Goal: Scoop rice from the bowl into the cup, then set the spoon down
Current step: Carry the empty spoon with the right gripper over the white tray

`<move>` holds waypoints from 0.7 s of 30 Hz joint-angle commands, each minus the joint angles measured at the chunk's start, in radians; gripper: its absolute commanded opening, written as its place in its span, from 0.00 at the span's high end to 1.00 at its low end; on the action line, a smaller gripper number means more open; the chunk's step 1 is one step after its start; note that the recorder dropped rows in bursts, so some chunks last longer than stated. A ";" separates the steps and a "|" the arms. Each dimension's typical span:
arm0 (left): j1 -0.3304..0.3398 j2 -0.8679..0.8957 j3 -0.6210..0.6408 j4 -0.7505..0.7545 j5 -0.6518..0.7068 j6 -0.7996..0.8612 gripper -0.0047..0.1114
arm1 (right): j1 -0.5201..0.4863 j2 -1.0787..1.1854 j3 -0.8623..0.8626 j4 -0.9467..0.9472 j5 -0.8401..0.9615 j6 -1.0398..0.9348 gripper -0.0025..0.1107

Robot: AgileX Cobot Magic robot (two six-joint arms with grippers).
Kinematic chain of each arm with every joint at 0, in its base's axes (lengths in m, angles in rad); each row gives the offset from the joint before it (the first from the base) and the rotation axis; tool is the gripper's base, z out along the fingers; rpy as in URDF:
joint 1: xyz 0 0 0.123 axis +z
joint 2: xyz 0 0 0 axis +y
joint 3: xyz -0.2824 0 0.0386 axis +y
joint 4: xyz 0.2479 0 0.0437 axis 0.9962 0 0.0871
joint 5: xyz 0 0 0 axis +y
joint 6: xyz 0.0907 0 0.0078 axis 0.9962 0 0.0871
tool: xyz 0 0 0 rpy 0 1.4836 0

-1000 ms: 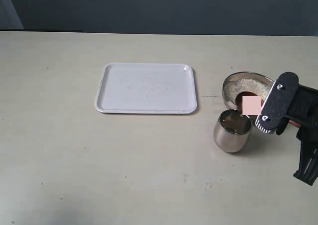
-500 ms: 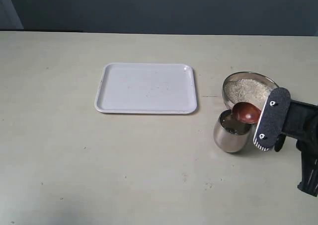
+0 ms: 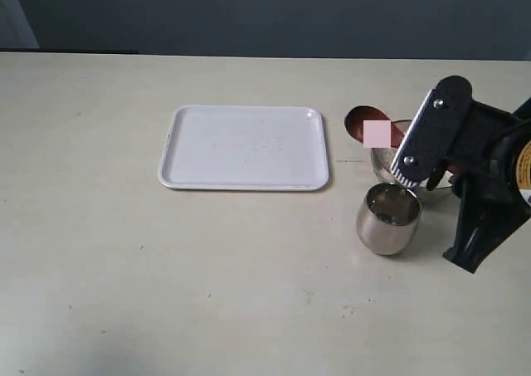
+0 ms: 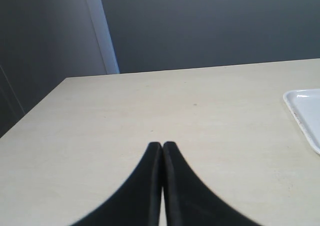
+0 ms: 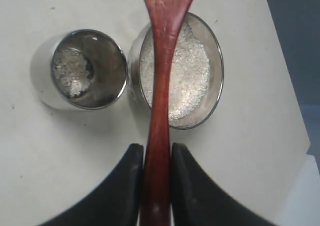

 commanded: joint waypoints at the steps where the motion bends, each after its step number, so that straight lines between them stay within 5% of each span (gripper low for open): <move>1: -0.005 -0.004 -0.003 0.001 -0.011 -0.005 0.96 | 0.002 0.014 -0.005 0.008 -0.029 0.023 0.98; 8: -0.005 -0.004 -0.003 0.001 -0.011 -0.005 0.96 | 0.000 0.128 -0.009 -0.035 -0.315 0.098 0.98; 21: -0.005 -0.004 -0.003 0.001 -0.011 -0.005 0.96 | -0.020 0.626 -0.377 -0.163 -0.428 0.188 0.98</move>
